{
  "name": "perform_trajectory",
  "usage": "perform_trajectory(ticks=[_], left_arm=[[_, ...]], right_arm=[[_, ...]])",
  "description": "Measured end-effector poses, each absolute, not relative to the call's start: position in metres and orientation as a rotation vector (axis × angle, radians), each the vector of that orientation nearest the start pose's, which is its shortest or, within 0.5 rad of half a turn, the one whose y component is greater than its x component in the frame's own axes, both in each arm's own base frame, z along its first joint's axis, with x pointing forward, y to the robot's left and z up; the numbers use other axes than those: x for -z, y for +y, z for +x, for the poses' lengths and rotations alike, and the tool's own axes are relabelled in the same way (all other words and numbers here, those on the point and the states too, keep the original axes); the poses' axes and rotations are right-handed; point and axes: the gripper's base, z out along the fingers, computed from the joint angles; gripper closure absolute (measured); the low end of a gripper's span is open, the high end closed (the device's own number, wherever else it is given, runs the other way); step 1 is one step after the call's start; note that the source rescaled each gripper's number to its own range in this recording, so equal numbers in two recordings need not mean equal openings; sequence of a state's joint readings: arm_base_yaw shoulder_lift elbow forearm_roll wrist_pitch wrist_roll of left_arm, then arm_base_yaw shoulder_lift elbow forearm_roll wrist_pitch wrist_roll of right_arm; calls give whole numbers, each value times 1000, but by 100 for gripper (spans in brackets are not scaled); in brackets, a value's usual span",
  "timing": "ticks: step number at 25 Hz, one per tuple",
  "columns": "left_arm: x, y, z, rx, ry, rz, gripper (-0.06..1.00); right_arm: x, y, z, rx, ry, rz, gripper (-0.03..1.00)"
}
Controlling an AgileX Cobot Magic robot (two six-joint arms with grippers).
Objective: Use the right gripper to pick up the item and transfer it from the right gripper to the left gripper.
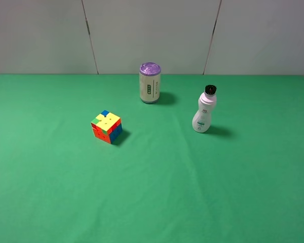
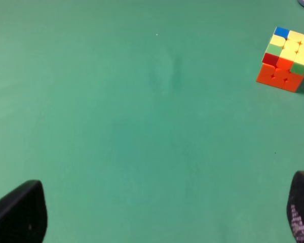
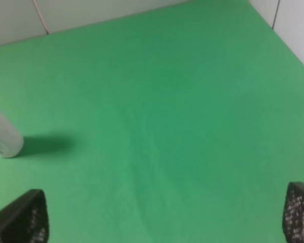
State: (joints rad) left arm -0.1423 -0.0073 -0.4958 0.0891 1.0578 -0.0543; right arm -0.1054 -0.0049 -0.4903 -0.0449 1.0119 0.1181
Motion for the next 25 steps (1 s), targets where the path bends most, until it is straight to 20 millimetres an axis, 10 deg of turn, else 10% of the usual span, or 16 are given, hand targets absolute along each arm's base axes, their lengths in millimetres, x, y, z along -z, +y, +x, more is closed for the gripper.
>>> perform_trajectory(ticks=[25], left_arm=[[-277,8,-5,17,2033,85,-5]], right_arm=[[-279,-3,-3,45,1987,224,-3]])
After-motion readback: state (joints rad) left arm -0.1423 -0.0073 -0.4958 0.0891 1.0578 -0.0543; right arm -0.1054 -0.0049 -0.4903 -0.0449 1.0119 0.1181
